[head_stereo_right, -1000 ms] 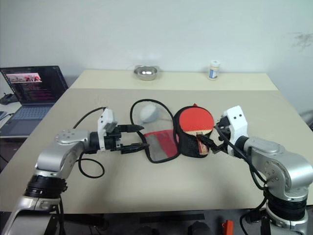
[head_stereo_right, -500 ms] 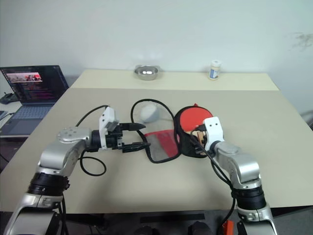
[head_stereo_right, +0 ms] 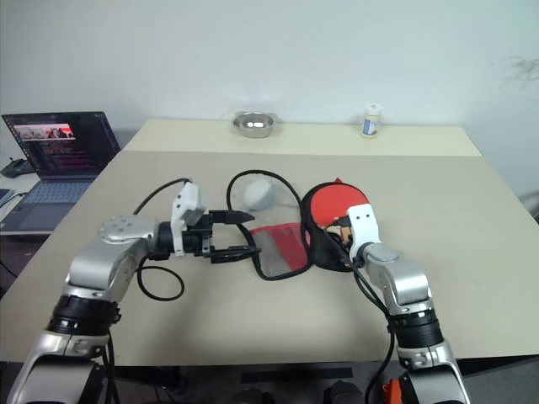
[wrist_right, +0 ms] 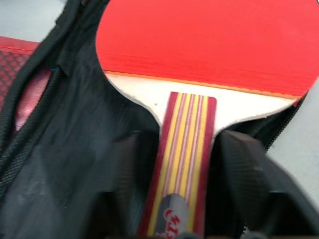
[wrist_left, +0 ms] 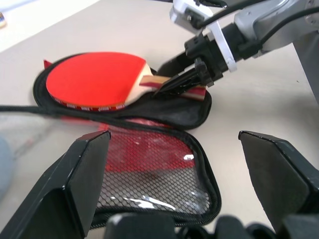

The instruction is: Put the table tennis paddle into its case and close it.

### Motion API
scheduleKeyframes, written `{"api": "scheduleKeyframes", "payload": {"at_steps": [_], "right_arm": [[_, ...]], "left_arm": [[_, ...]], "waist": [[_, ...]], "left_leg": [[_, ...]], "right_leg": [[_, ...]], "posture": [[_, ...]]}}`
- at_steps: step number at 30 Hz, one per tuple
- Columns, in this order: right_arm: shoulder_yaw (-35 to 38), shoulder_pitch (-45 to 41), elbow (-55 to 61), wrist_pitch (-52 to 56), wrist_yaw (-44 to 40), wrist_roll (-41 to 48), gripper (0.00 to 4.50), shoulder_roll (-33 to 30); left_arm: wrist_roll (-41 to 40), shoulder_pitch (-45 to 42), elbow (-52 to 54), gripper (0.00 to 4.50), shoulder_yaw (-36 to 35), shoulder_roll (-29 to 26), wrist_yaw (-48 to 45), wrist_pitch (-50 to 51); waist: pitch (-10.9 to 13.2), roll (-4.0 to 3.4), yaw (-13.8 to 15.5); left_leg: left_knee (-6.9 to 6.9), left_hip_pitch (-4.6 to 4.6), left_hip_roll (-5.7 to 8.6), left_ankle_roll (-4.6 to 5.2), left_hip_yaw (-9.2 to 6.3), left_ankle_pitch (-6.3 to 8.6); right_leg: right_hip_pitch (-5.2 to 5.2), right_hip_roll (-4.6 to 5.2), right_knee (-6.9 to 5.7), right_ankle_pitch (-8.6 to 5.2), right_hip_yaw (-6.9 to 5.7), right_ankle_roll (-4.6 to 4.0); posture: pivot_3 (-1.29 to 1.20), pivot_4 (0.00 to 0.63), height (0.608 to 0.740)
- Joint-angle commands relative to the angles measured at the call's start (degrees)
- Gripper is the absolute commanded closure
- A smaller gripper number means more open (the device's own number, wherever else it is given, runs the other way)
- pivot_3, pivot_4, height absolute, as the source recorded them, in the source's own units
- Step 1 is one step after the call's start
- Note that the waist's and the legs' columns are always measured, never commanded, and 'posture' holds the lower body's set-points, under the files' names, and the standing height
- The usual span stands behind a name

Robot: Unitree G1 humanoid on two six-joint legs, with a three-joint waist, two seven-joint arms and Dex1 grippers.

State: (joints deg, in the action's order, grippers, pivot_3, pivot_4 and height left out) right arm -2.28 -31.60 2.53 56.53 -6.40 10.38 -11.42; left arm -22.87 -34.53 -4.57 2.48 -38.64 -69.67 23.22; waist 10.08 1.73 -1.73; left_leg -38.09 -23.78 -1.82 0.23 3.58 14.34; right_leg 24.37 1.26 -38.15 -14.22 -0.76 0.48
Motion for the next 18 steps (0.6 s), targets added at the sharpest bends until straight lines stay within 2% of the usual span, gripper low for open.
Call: {"api": "scheduleKeyframes", "payload": {"at_steps": [1, 2, 3, 12, 18], "right_arm": [[0.58, -1.39, 1.01, 0.02, 0.75, -0.82, 3.13, 0.43], [0.82, -1.56, 1.20, 0.32, 1.14, -0.95, 3.39, 0.76], [1.57, -1.90, 1.50, 0.96, 1.82, -0.77, 3.46, 1.47], [6.86, -5.28, 3.40, 4.79, 8.16, -0.48, 3.46, 7.67], [6.83, -3.86, 5.04, 6.19, 10.19, -0.80, 3.46, 9.57]], "left_arm": [[-0.55, -1.31, 1.77, 0.00, -0.52, 0.22, -0.29, -1.08], [-0.53, -1.32, 1.77, 0.00, -0.46, 0.31, -0.28, -1.10], [-0.50, -1.33, 1.76, 0.00, -0.42, 0.40, -0.28, -1.12], [-0.29, -1.52, 1.52, 0.00, -0.18, 0.70, -0.54, -1.31], [-0.18, -1.59, 1.38, 0.00, -0.15, 0.71, -0.64, -1.43]], "waist": [[0.00, 0.00, -0.01], [0.00, 0.00, -0.01], [0.00, 0.00, 0.00], [0.00, 0.00, 0.00], [0.00, 0.00, -0.03]], "left_leg": [[0.00, 0.00, 0.01, 0.00, 0.01, 0.00], [0.00, 0.00, 0.01, 0.00, 0.01, 0.00], [0.00, 0.00, 0.01, 0.00, 0.00, 0.00], [-0.02, -0.01, -0.01, -0.01, -0.02, -0.01], [0.01, -0.03, -0.01, -0.01, -0.01, -0.01]], "right_leg": [[0.00, 0.00, 0.00, 0.00, 0.01, 0.00], [0.00, 0.00, 0.00, 0.00, 0.01, 0.00], [0.00, 0.00, 0.00, 0.00, 0.00, 0.00], [0.01, 0.01, -0.05, 0.00, -0.01, -0.01], [0.02, 0.03, 0.00, 0.00, 0.00, -0.01]], "posture": [[0.00, 0.150, 0.740], [0.00, 0.150, 0.740], [0.00, 0.150, 0.740], [0.00, 0.150, 0.740], [0.00, 0.150, 0.740]]}}
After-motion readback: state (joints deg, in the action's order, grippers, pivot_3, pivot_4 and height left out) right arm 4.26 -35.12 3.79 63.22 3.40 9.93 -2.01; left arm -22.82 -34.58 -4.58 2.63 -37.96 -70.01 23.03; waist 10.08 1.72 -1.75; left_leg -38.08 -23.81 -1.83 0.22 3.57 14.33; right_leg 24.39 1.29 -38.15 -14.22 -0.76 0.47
